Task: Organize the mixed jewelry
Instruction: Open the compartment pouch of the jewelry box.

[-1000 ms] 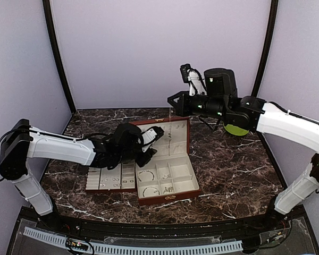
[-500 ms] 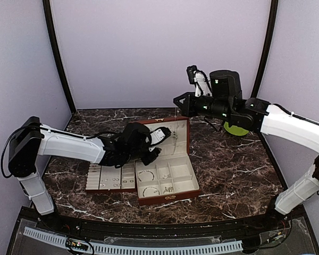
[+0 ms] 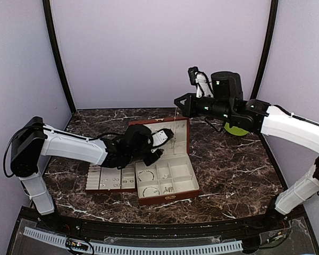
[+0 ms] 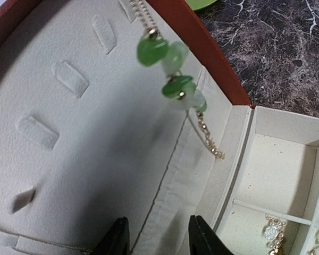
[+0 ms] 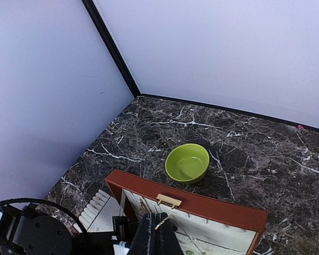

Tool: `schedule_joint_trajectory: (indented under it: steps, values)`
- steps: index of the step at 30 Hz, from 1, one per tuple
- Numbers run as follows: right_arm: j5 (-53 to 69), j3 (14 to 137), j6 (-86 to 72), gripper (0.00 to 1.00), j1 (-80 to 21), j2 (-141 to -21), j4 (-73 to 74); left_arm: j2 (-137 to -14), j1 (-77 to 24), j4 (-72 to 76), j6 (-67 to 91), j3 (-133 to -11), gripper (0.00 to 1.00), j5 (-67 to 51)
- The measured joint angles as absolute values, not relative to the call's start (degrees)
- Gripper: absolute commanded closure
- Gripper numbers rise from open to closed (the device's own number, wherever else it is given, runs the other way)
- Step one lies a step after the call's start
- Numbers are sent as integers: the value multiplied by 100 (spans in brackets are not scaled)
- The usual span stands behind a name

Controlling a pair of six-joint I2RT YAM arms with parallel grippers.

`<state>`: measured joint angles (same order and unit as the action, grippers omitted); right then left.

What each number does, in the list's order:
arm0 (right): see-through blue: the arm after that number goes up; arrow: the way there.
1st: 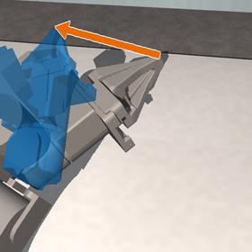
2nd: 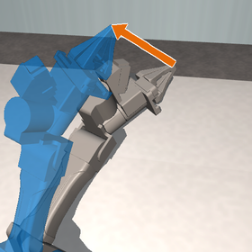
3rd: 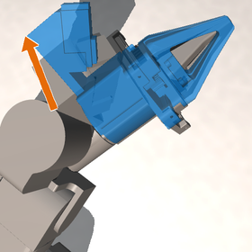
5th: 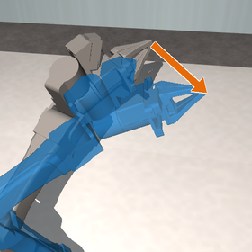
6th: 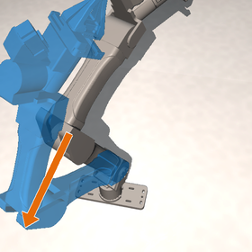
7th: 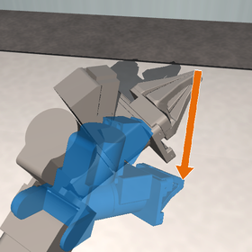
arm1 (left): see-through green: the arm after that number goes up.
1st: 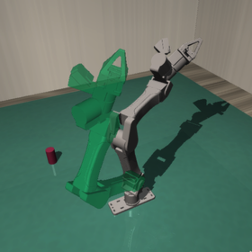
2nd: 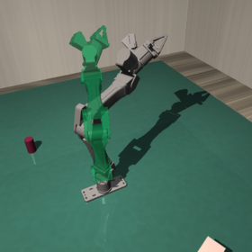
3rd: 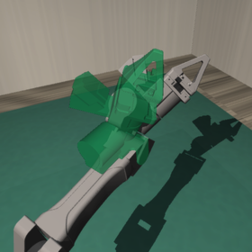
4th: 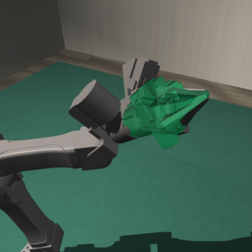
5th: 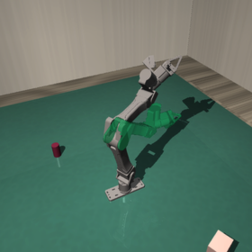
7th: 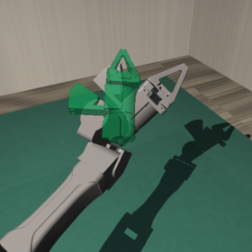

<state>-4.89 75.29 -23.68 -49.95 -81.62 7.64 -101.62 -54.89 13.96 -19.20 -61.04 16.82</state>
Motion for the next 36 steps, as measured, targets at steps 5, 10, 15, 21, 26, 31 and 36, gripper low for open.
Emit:
schedule_joint_trajectory:
  steps: [5, 10, 15, 21, 26, 31, 36]
  values:
    - [-447, 7505, -2416, 100, -4980, -8162, 725, -10156, -5492, 1503, -1931, -6104, 58, 1601]
    - [-416, 7459, -2434, 100, -4980, -8162, 687, -10156, -5492, 1592, -1975, -6104, 57, 1610]
    - [-381, 7404, -2453, 100, -4974, -8147, 663, -10182, -5500, 1649, -2032, -6104, 56, 1721]
    - [-336, 7360, -2469, 100, -4952, -8134, 611, -10326, -5505, 1752, -2032, -6104, 56, 1900]
    - [-281, 7332, -2486, 100, -4950, -8130, 591, -10425, -5502, 1715, -1949, -6104, 63, 1940]
    - [-261, 7321, -2536, 100, -4950, -8130, 572, -10425, -5502, 1704, -1820, -6088, 69, 1922]
    - [-255, 7321, -2552, 100, -4950, -8130, 556, -10425, -5505, 1715, -1708, -6014, 69, 1887]
